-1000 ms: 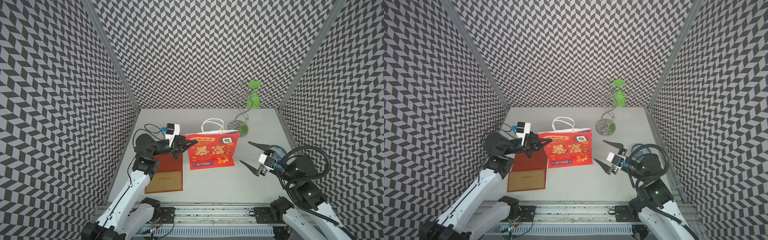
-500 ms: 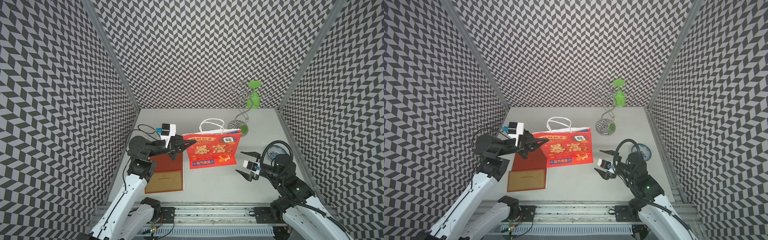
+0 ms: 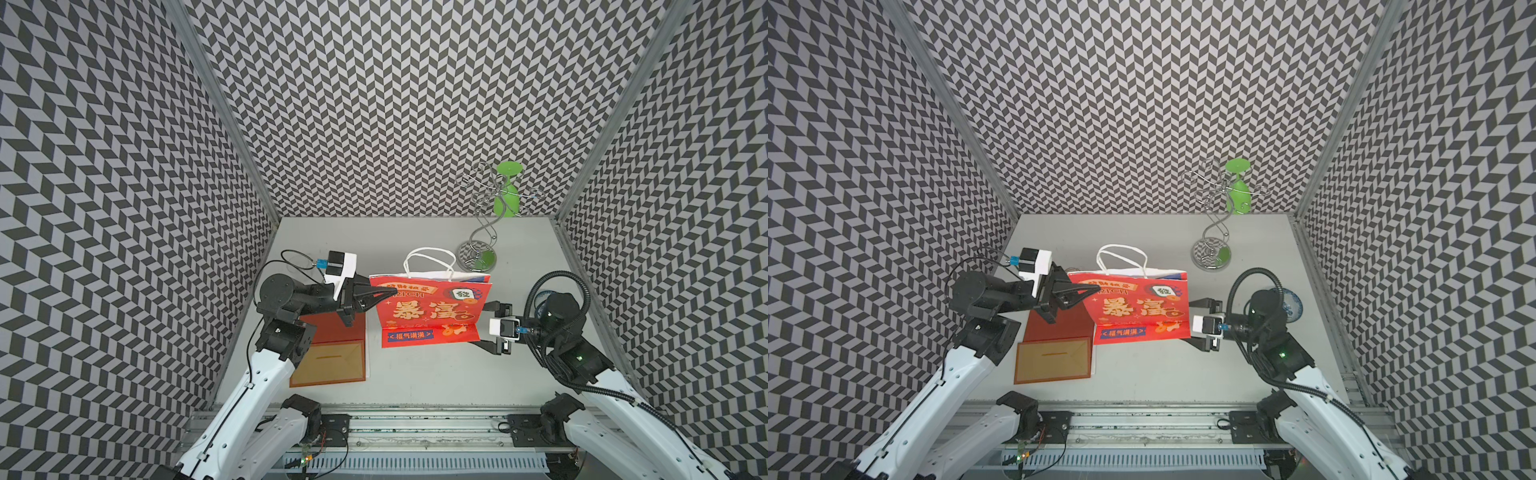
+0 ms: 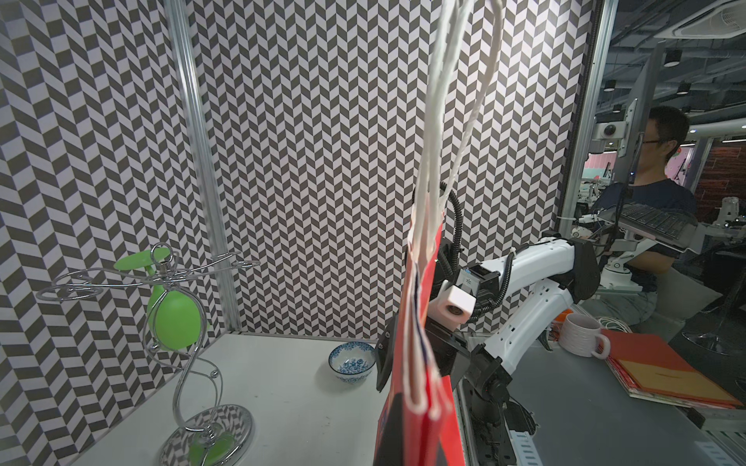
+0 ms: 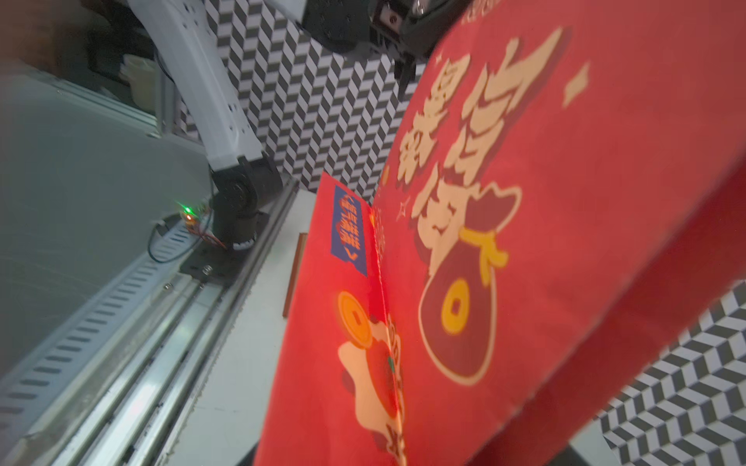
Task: Put away the paper bag
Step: Press the paper bag.
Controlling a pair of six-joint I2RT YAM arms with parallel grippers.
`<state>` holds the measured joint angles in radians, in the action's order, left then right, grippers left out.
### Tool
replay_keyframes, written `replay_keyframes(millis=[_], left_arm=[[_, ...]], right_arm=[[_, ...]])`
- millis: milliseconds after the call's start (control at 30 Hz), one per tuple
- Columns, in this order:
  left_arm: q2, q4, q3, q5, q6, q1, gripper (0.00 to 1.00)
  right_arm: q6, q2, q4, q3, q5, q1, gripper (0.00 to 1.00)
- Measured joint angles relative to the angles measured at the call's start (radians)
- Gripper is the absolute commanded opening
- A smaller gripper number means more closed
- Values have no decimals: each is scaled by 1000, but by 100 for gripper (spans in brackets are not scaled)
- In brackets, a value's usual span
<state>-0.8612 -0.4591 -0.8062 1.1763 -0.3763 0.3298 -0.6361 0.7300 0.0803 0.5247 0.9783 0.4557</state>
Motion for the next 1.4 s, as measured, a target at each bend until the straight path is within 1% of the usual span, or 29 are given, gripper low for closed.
replay_keyframes(millis=[167,267,333,367,400,433,533,567,600,633,700,767,933,1000,1067,1133,1233,1400], left_arm=[[-10,-16,0,0,-8,5,0],[-10,-18,0,2,-10,8,0],[-10,-18,0,6,-10,10,1],[-10,-18,0,7,-10,10,7],[-10,-18,0,7,-7,10,16],[-10,-18,0,4,0,10,31],[-4,3,0,-20,28,10,68],[-1,14,0,-33,41,10,83],[6,36,0,-58,71,10,96],[16,57,1,-84,97,10,100],[48,96,10,-142,151,10,100],[107,133,37,-203,212,10,100],[272,210,122,-348,359,10,100],[304,230,148,-404,392,10,100],[310,256,171,-441,420,7,100],[298,278,193,-451,439,3,100],[250,306,216,-414,457,1,100],[125,308,218,-283,436,1,100]], right_arm=[[53,31,91,0,35,40,40],[73,52,122,0,45,55,24],[80,63,140,0,48,60,10],[87,66,146,0,48,60,5],[90,69,152,1,47,60,0],[98,71,153,3,45,60,0],[111,72,146,14,36,60,0],[114,72,143,18,32,60,0],[120,71,136,24,26,60,0],[126,67,130,28,14,60,0],[144,51,120,29,-21,60,0],[179,21,103,29,-83,61,0],[318,-88,103,30,-284,61,0],[359,-117,105,32,-340,61,0],[396,-135,105,40,-367,61,0],[417,-141,105,52,-369,61,0],[431,-134,101,72,-334,61,0],[456,-100,99,90,-177,61,0]])
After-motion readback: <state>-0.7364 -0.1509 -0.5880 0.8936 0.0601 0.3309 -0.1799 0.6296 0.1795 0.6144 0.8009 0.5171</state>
